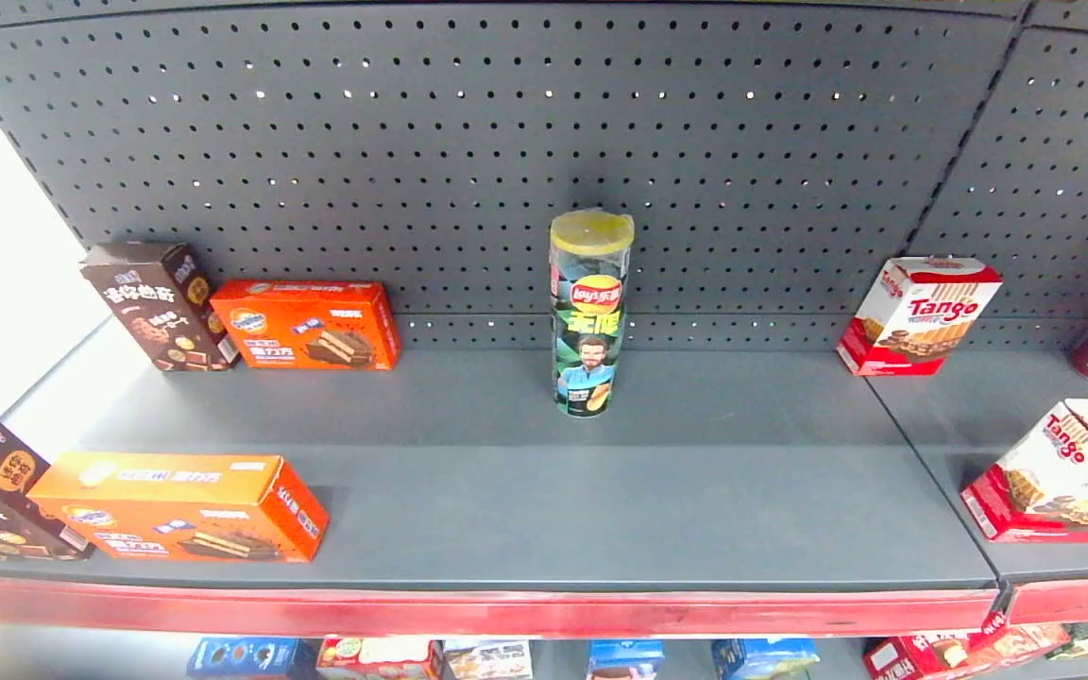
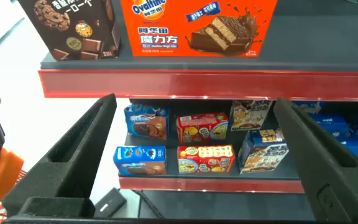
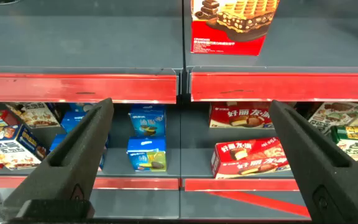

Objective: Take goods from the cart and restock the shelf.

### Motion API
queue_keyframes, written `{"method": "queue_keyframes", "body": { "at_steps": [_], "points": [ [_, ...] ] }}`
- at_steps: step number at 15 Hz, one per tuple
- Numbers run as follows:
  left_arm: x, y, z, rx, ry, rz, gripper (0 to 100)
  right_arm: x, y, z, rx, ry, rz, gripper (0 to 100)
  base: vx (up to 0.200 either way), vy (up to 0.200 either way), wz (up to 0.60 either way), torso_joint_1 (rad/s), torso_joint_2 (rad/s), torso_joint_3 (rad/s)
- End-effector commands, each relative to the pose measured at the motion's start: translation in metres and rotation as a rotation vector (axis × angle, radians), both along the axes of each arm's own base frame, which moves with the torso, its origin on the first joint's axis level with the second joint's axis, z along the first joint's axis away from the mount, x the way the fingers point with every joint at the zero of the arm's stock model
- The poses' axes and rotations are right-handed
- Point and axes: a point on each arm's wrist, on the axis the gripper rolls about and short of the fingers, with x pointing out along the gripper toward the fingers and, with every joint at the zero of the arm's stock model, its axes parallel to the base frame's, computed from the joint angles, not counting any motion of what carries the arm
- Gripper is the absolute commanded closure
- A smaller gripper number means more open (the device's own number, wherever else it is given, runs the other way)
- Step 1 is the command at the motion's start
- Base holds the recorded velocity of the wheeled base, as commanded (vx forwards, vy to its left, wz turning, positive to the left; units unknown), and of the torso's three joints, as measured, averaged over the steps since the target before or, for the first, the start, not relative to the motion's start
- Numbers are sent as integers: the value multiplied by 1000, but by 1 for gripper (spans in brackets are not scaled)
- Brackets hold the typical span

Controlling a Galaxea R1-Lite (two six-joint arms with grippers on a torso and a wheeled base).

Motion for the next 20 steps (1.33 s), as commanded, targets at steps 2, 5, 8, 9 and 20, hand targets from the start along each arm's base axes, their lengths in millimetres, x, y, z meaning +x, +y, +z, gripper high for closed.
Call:
{"method": "queue_keyframes", "body": {
  "at_steps": [2,5,8,9,20],
  "points": [
    [0,0,0,0,-2,0,0,0,0,0,-1,0,-2,0,0,0,600,2,2,2],
    [0,0,0,0,-2,0,0,0,0,0,1,0,-2,0,0,0,600,7,7,4],
    [0,0,0,0,-2,0,0,0,0,0,1,0,-5,0,0,0,600,6,1,4],
    [0,0,0,0,-2,0,0,0,0,0,1,0,-5,0,0,0,600,7,2,-2],
    [0,0,0,1,-2,-3,0,0,0,0,-4,0,-4,0,0,0,164,0,0,-1]
  ]
}}
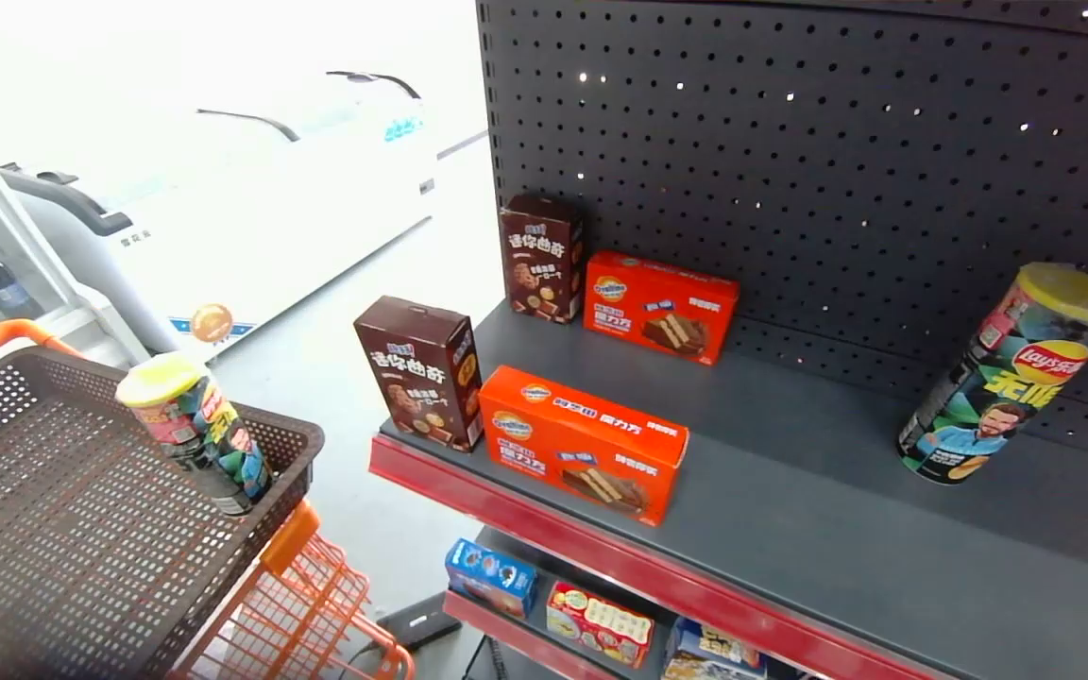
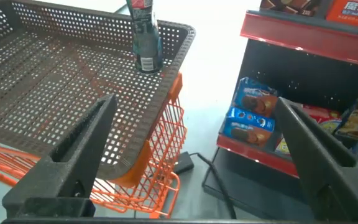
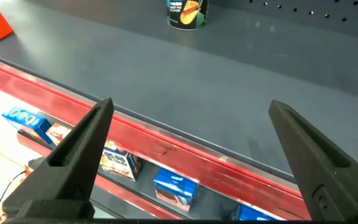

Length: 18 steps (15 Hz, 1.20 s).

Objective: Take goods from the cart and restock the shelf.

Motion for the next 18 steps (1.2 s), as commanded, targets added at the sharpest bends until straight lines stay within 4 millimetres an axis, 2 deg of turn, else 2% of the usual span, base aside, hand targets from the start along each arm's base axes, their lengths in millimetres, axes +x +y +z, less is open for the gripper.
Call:
{"method": "queue_keyframes", "body": {
  "at_steps": [1,4,5,6,7,8,10,12,14,16,18],
  "points": [
    [0,0,0,1,-1,0,0,0,0,0,1,0,1,0,0,0,0,0,0,0],
    [0,0,0,5,-2,12,0,0,0,0,1,0,1,0,0,0,0,0,0,0],
    [-2,0,7,47,-24,24,0,0,0,0,1,0,1,0,0,0,0,0,0,0],
    [-6,0,20,99,-59,20,0,0,0,0,1,0,1,0,0,0,0,0,0,0],
    [-2,1,51,150,36,17,0,0,0,0,-1,0,1,0,0,0,0,0,0,0],
    [6,0,68,146,109,13,0,0,0,0,-1,0,1,0,0,0,0,0,0,0],
    [27,0,78,135,226,-7,0,0,0,0,-1,0,1,0,0,0,0,0,0,0],
    [62,1,95,121,291,13,0,0,0,0,-1,0,1,0,0,0,0,0,0,0],
    [86,5,95,108,383,79,0,0,0,0,-1,0,1,0,0,0,0,0,0,0],
    [131,16,88,86,449,145,0,0,0,0,1,0,1,0,0,0,0,0,0,0],
    [161,29,74,70,441,205,0,0,0,0,1,0,1,0,0,0,0,0,0,0]
  ]
}}
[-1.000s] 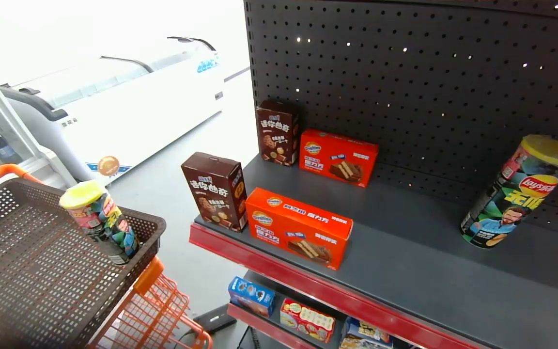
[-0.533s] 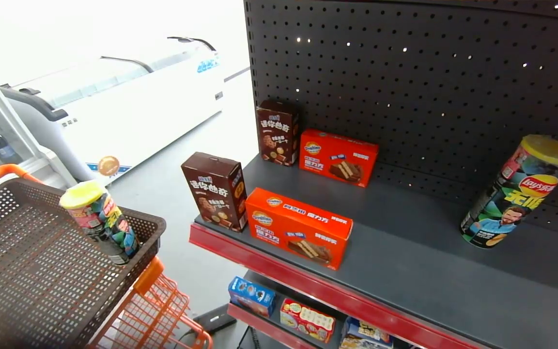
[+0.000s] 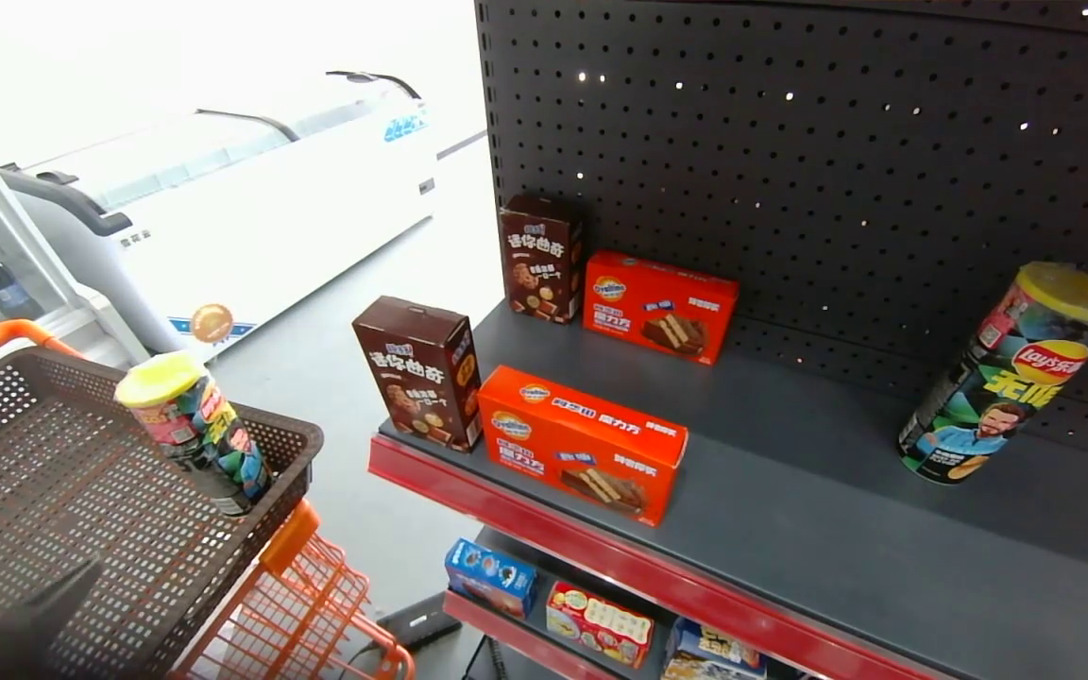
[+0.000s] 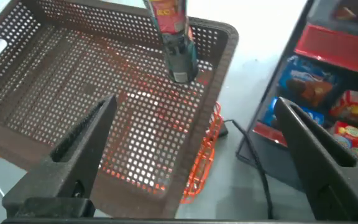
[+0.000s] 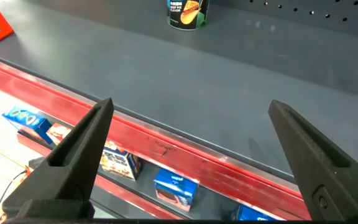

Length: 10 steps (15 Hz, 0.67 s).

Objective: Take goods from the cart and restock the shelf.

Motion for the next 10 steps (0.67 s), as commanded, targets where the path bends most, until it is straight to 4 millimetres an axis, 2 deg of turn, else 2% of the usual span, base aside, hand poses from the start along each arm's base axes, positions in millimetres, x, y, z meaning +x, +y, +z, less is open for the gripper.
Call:
{"method": "queue_keyframes", "body": {
  "at_steps": [1,2,5,6,7,8,10],
  "points": [
    [53,20,-29,-22,137,100,0,0,0,0,-1,0,0,0,0,0,0,0,0,0],
    [75,27,-39,-10,87,117,0,0,0,0,-1,0,0,0,0,0,0,0,0,0],
    [109,36,-50,10,35,161,0,0,0,0,-1,0,0,0,0,0,0,0,0,0],
    [129,41,-57,15,-16,168,0,0,0,0,-1,0,0,0,0,0,0,0,0,0],
    [135,42,-60,18,-33,169,0,0,0,0,-1,0,0,0,0,0,0,0,0,0],
    [148,46,-72,24,-55,175,0,0,0,0,-1,0,0,0,0,0,0,0,0,0],
    [163,53,-85,31,-88,198,0,0,0,0,-1,0,0,0,0,0,0,0,0,0]
  ]
}}
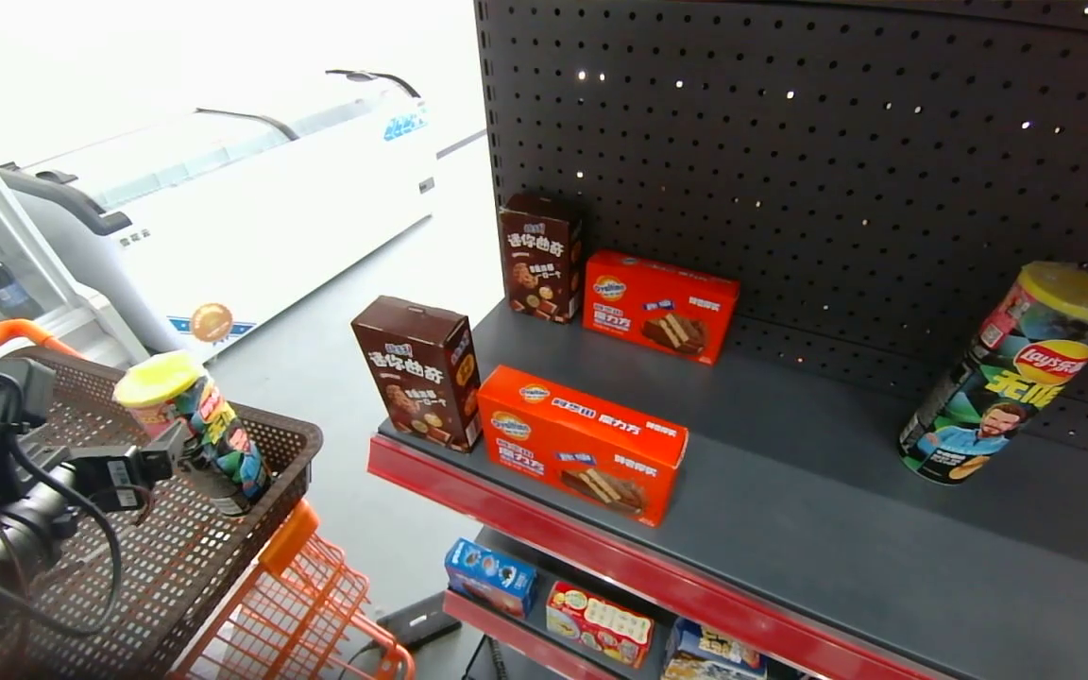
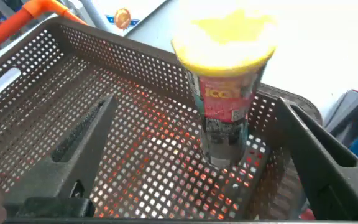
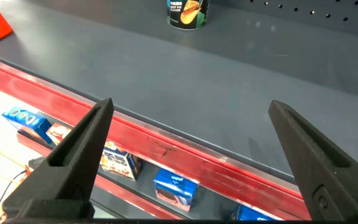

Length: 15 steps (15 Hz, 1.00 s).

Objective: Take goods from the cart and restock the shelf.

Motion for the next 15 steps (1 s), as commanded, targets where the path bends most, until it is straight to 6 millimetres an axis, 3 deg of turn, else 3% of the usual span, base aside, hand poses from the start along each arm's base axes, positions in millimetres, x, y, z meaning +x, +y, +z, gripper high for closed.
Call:
{"method": "queue_keyframes", "body": {
  "at_steps": [1,5,9,13,14,15],
  "points": [
    [29,11,-42,-19,78,24,0,0,0,0,-1,0,0,0,0,0,0,0,0,0],
    [74,20,-57,-63,-14,25,0,0,0,0,-1,0,0,0,0,0,0,0,0,0],
    [94,26,-63,-74,-37,19,0,0,0,0,0,0,0,0,0,0,0,0,0,0],
    [102,24,-66,-92,-43,-65,0,0,0,0,0,0,0,0,0,0,0,0,0,0],
    [106,25,-67,-91,-48,-67,100,0,0,0,-1,0,0,0,0,0,0,0,0,0],
    [108,26,-66,-87,-56,-69,100,0,0,0,0,0,0,0,0,0,0,0,0,0]
  ]
}}
